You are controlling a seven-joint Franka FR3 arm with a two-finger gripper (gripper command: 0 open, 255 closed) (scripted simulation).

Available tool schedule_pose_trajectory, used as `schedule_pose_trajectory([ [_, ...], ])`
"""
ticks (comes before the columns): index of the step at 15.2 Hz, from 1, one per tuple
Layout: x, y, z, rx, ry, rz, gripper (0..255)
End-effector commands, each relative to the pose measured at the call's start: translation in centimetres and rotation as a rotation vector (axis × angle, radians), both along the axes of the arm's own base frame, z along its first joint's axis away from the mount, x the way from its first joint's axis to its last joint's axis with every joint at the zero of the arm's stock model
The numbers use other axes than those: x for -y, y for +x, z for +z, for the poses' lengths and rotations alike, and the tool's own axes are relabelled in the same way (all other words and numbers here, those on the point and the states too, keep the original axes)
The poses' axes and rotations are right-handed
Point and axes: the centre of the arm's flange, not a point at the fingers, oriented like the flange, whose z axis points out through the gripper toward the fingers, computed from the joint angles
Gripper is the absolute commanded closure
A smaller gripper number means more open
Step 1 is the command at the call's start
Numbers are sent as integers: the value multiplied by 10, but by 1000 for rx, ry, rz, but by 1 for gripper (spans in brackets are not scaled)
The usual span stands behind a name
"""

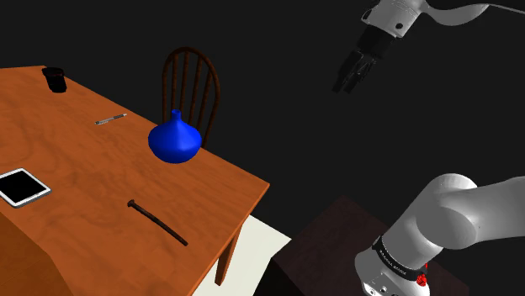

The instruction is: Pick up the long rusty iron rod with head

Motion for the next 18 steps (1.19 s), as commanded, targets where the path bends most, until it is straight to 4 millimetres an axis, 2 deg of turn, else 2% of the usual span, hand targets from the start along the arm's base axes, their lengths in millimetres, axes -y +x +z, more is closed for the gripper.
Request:
schedule_pose_trajectory([
  [1, 0, 0, 0, 0, 0, 0, 0],
  [10, -93, 55, -62, -58, -27, 58, 0],
  [18, -176, 96, -122, -110, -51, 110, 0],
])
